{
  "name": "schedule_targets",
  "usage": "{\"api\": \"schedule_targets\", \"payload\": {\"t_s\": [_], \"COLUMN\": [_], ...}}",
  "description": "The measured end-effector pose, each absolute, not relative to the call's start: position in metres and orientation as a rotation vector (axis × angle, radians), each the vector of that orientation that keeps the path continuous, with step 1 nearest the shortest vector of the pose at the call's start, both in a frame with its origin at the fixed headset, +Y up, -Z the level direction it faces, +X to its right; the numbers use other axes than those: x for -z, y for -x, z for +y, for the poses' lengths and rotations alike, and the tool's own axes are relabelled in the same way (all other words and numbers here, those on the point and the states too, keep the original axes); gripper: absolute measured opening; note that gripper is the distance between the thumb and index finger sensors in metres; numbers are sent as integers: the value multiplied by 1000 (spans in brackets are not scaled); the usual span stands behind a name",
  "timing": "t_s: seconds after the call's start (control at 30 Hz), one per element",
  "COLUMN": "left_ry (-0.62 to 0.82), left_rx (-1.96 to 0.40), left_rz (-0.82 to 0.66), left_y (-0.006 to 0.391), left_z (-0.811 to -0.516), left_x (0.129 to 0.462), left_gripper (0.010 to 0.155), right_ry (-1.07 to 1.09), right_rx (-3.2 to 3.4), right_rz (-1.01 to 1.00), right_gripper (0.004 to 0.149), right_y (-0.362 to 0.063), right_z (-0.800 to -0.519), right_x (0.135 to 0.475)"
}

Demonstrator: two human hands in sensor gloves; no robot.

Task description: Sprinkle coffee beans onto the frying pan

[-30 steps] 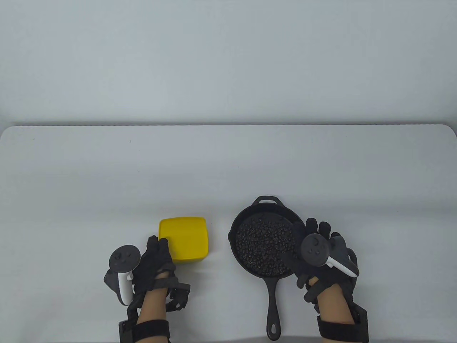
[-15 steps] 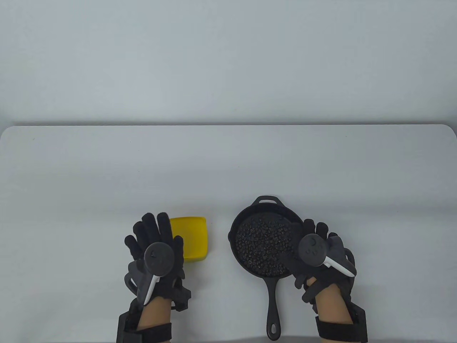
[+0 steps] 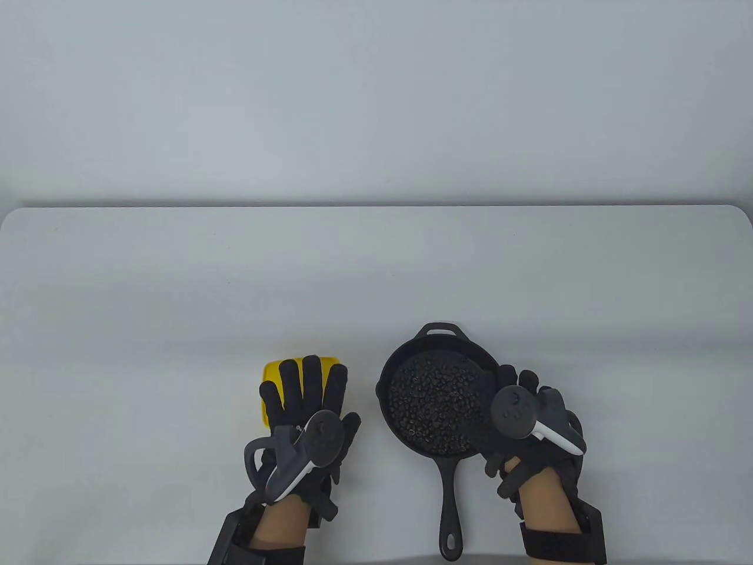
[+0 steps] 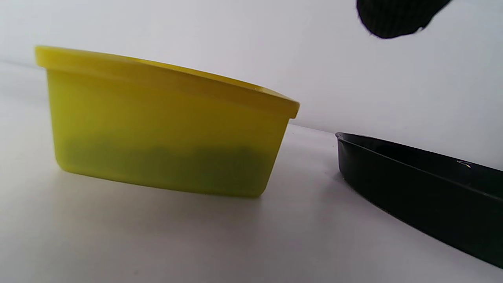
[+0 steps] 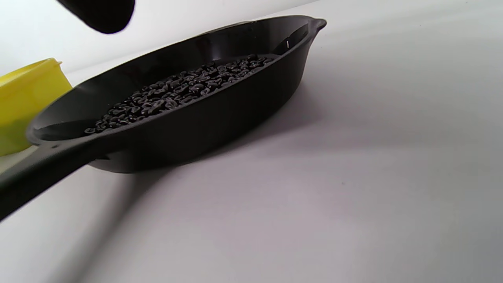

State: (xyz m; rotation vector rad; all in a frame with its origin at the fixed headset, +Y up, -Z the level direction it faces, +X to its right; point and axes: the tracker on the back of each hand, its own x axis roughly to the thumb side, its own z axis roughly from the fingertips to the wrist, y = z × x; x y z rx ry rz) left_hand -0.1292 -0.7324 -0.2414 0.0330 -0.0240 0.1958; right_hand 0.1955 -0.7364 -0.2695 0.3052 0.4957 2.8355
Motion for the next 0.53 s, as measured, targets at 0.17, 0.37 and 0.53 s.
{"api": "schedule_targets", "payload": {"t_s": [0.17, 0.37, 0.53], "left_ry": [5, 39, 51], "left_rx": [-245, -268, -267], "left_rz": [-15, 4, 7], "left_y": [134, 138, 138], "left_z": [-734, -738, -738], "left_x": [245, 247, 247], "left_gripper": [77, 76, 76], "right_ry": [-301, -304, -307], "right_rx": [-2839, -2835, -2826], "right_rz": [494, 504, 515], "right_gripper": [84, 84, 84], "right_y": [-196, -195, -195], "right_z": [-737, -738, -739], "right_x": [270, 269, 268]}}
